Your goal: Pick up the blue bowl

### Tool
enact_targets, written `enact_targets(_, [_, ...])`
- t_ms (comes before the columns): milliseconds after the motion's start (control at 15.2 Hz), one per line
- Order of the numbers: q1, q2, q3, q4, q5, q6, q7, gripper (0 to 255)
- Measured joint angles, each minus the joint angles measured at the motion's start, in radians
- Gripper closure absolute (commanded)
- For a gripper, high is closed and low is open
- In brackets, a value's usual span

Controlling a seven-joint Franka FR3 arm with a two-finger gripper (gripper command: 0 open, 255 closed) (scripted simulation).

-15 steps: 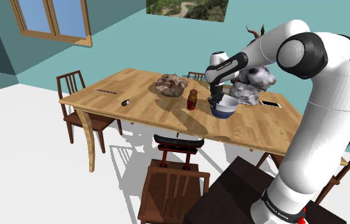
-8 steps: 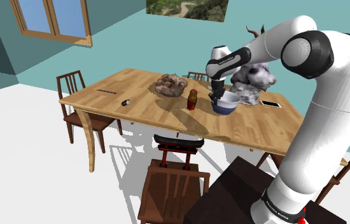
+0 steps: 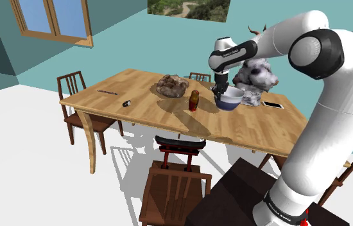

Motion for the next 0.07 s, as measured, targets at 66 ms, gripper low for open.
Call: enact_targets(66, [0.000, -0.003, 0.000, 0.005, 0.000, -0.008, -0.003, 255])
